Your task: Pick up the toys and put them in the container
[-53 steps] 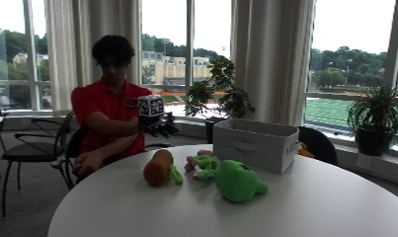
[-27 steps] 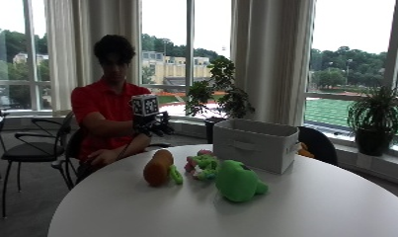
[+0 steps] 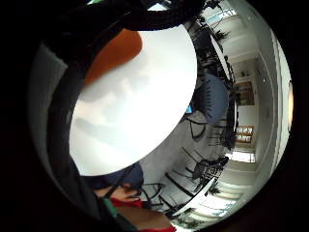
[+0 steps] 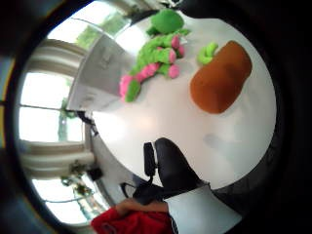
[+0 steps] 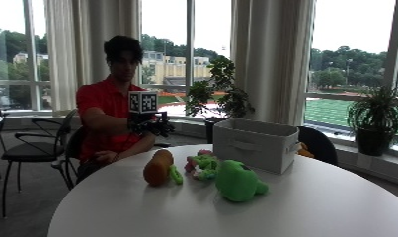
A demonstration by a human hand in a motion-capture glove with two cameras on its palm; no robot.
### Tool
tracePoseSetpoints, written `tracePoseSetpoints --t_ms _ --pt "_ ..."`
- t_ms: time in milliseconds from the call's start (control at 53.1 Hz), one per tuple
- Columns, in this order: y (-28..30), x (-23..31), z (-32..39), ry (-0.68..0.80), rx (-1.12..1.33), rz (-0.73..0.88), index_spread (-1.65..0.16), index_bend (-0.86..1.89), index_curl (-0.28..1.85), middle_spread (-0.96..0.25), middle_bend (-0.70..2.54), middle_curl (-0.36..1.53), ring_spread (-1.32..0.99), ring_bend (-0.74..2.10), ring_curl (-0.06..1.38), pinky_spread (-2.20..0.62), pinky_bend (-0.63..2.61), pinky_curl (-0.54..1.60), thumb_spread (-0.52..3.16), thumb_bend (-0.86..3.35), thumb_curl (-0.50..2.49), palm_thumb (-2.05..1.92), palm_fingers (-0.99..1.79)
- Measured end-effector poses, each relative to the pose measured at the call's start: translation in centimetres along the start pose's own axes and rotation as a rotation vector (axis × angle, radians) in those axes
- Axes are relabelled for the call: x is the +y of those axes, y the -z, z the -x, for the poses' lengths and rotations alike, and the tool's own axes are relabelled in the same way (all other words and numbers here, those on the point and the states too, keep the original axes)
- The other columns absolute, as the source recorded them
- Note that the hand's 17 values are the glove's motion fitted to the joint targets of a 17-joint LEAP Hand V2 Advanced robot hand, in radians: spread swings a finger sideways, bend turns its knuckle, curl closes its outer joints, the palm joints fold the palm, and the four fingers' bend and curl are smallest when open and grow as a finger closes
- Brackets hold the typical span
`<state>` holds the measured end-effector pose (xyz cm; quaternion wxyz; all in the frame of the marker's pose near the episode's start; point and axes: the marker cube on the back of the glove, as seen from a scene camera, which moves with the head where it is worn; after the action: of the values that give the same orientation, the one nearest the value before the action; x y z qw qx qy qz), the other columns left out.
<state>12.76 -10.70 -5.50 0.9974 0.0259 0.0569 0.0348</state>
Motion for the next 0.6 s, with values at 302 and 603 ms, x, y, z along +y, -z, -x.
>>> tracePoseSetpoints --t_ms 302,603 --pt "-0.1 -6.9 -3.4 0.024 -0.081 -0.036 -0.38 0.14 0.27 -0.17 0.16 0.26 -0.20 0.28 0.25 0.05 0.78 0.38 1.10 -0.03 0.33 0.02 -0.05" --pt "-4.0 -7.5 -3.7 0.013 -0.231 0.146 -0.37 0.13 0.27 -0.13 0.11 0.24 -0.13 0.17 0.25 0.10 0.98 0.42 0.97 -0.08 0.30 -0.08 -0.15"
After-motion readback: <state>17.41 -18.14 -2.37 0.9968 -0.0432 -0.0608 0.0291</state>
